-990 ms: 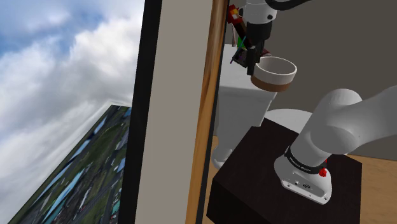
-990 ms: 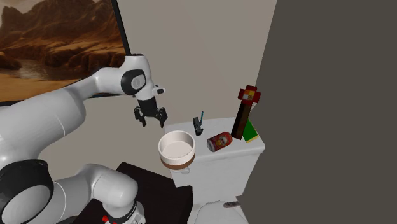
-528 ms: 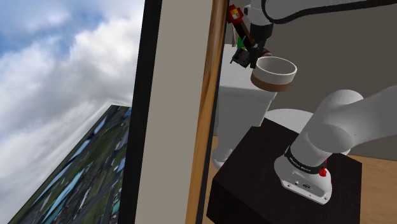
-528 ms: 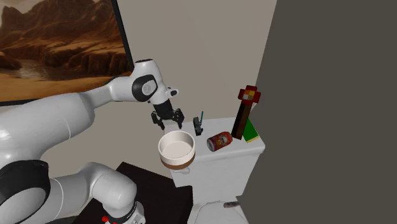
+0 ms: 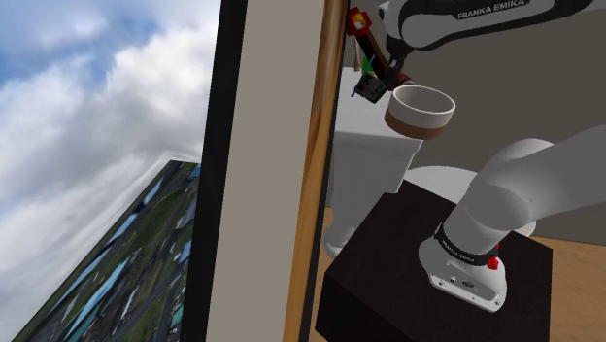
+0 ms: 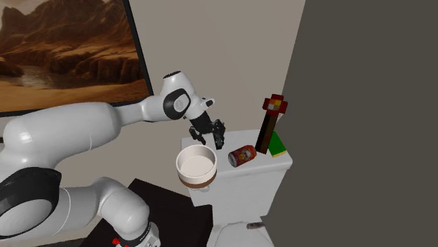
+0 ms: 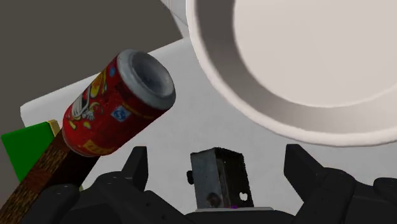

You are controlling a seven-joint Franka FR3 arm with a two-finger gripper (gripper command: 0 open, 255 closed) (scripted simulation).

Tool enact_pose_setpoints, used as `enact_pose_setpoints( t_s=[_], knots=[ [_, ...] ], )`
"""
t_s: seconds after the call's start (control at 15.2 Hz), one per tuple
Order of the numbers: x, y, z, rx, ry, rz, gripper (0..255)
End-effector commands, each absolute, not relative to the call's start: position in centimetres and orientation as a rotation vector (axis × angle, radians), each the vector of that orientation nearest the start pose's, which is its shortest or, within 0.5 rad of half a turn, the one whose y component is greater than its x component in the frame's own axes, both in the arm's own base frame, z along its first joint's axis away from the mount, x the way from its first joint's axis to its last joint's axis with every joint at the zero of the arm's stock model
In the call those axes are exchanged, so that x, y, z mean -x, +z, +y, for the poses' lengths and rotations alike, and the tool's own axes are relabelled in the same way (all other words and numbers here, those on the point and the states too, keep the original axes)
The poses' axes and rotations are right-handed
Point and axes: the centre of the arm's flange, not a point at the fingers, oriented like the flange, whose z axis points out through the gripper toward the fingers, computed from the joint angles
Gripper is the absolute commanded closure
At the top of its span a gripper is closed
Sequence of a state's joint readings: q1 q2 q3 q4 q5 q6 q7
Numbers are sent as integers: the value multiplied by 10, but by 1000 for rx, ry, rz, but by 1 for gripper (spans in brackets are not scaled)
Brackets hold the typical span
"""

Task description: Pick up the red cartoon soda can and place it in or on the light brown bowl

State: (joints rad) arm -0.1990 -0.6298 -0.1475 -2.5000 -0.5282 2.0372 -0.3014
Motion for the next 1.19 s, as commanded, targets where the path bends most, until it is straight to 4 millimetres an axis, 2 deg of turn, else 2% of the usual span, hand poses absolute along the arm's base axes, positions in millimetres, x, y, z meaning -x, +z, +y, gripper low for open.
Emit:
enact_pose_setpoints(
  t_s=[0.0, 0.4, 0.46, 0.92, 1.12],
  knots=[
    [-353, 511, -178, 3610, -99, -324, 0],
    [-368, 518, -234, 3743, -217, -335, 0],
    [-369, 519, -238, 3753, -227, -336, 0],
    [-375, 489, -260, 3753, -227, -336, 0],
    [-376, 487, -261, 3753, -227, -336, 0]
  ],
)
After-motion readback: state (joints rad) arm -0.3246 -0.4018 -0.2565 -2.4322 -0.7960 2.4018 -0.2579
